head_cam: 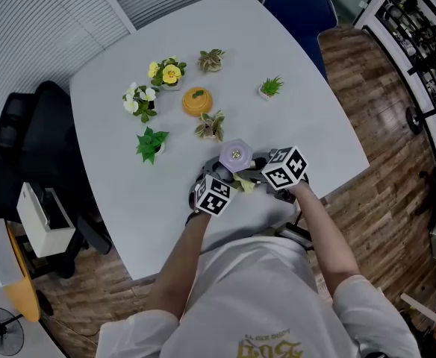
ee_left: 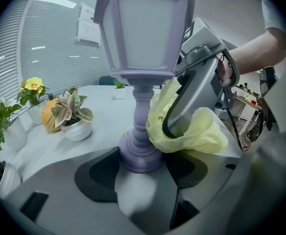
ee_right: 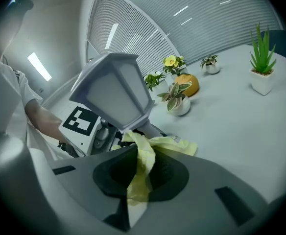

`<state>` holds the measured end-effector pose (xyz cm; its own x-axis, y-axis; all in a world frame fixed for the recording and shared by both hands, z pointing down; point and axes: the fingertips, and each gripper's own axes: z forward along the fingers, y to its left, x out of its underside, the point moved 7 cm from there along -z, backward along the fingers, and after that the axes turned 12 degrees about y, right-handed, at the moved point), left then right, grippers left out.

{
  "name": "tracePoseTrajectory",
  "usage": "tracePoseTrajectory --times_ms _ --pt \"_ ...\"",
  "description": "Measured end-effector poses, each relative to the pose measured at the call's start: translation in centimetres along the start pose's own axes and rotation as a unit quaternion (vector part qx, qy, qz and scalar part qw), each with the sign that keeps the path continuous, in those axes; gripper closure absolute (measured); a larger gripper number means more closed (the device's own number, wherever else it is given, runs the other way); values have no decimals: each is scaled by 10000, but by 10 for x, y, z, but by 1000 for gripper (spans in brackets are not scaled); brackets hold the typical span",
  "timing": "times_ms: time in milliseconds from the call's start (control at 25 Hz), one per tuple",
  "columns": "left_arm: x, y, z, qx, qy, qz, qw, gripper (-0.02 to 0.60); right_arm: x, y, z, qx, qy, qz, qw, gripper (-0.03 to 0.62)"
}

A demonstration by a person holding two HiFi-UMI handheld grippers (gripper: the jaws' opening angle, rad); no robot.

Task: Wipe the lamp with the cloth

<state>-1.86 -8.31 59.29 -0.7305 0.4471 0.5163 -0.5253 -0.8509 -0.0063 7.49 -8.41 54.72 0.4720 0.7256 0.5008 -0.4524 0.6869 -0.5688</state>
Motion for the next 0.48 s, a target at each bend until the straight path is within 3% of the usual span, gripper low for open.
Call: tracePoseTrajectory --times_ms 480 --pt "1 0 0 15 -3 21 10000 278 8 -13 -1 58 82 239 9997 543"
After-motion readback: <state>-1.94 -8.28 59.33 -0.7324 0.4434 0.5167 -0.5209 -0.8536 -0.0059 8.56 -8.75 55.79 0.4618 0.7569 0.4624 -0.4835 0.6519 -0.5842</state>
